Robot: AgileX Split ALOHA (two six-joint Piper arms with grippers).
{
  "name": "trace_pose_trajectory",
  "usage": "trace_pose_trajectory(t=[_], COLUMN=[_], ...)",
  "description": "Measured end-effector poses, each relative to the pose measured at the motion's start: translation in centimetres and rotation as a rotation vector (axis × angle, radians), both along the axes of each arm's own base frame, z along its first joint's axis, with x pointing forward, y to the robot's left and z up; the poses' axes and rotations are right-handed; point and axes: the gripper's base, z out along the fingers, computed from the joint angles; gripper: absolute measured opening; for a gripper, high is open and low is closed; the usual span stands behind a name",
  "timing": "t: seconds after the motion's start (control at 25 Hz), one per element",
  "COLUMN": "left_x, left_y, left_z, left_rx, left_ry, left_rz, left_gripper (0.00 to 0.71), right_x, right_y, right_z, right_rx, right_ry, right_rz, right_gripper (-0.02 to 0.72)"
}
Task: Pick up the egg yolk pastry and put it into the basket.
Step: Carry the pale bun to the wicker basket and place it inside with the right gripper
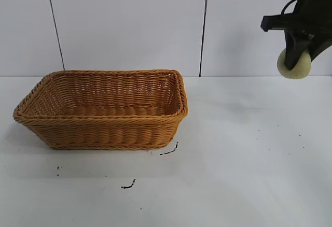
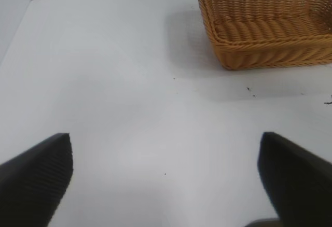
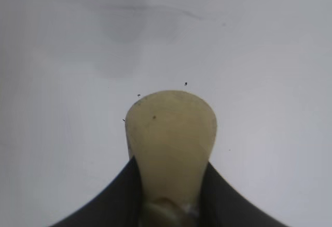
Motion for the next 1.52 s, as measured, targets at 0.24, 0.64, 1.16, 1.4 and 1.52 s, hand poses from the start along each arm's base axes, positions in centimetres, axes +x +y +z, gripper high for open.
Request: trace_pose_trajectory(t=[0.24, 0.64, 1.16, 1.4, 1.52], left_x=[0.0, 0.0, 0.0, 0.0, 0.0], left_y=[0.0, 0.0, 0.0, 0.0, 0.0], left_z=[0.0, 0.0, 0.0, 0.0, 0.0], left_rx=[0.0, 0.0, 0.0, 0.0, 0.0], left_ry=[0.0, 0.0, 0.0, 0.0, 0.0], left_rz=[0.0, 0.0, 0.0, 0.0, 0.0], left_gripper=[0.697, 0.697, 0.697, 0.697, 0.697], right_x=[0.6, 0.4, -2.9, -4.3, -4.4], right_y=[0.5, 6.5, 18.8, 23.8, 26.1], right_z=[2.3, 4.3, 5.1, 3.4, 1.1], right_rx=[0.004, 0.021, 0.092, 0.123, 0.132], right_ry=[-0.055, -0.149, -0.309, -0.344, -0.346], right_rz=[0.012, 0.154, 0.442, 0.551, 0.591], right_gripper=[0.169, 0.169, 0.169, 0.169, 0.169])
